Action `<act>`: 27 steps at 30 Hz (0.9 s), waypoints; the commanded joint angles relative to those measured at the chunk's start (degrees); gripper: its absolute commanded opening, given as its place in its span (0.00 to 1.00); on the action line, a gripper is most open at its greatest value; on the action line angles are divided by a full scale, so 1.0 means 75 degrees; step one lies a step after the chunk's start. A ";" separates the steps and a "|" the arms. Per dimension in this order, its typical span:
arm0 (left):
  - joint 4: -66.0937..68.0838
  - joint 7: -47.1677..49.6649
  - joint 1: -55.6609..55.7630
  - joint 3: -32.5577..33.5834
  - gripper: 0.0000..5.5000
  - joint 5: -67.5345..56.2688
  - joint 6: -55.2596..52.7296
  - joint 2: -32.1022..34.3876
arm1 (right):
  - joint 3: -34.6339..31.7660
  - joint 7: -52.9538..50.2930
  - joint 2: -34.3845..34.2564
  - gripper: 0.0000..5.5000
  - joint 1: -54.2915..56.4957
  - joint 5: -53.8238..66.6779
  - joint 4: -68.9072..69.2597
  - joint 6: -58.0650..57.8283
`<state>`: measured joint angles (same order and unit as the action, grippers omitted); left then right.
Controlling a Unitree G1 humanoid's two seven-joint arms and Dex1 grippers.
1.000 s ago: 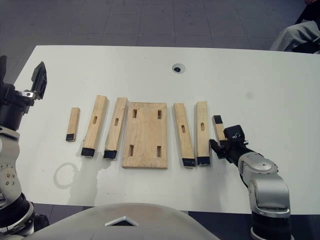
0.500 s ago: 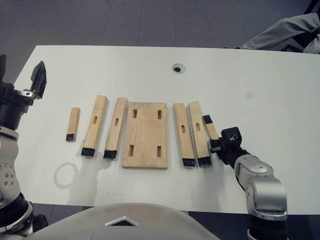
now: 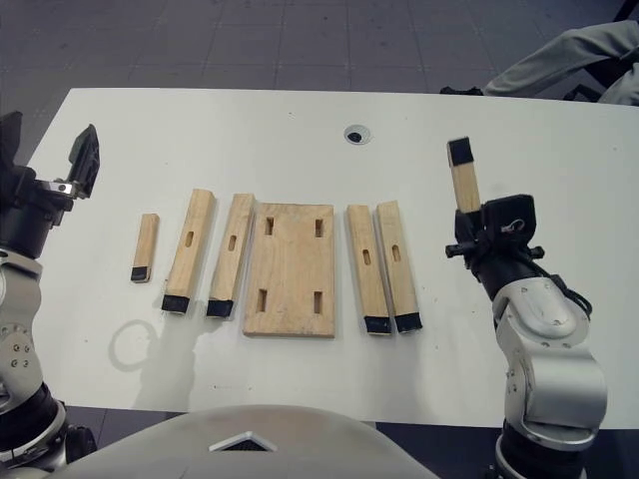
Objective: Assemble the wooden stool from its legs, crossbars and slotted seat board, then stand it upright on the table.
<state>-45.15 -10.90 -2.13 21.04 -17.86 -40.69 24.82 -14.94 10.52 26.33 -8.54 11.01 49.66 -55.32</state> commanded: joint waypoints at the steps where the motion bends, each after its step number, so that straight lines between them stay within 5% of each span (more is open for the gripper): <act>1: 0.0219 -0.0226 0.0000 -0.0277 0.74 -0.0450 -0.0219 -0.0224 | 0.0963 -0.0266 -0.0391 0.24 0.0152 -0.0176 0.0595 0.0442; 8: 0.0149 -0.1008 0.0355 -0.1095 0.74 -0.3550 -0.1355 -0.1055 | 0.3372 -0.0677 -0.1106 0.24 -0.0358 -0.1095 0.0348 0.2516; 13: 0.0463 -0.0815 0.0769 -0.1084 0.74 -0.5633 -0.1859 -0.1122 | 0.3795 -0.0658 -0.1299 0.24 -0.0532 -0.1276 0.0253 0.3054; 27: 0.0891 -0.0345 0.0970 -0.1703 0.74 -0.6070 -0.1562 -0.0710 | 0.5097 -0.0688 -0.1750 0.24 -0.0428 -0.1778 0.0465 0.3037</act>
<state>-38.96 -14.32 4.35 8.72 -63.71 -53.00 18.64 22.07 5.43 13.67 -12.33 -1.56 52.34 -31.89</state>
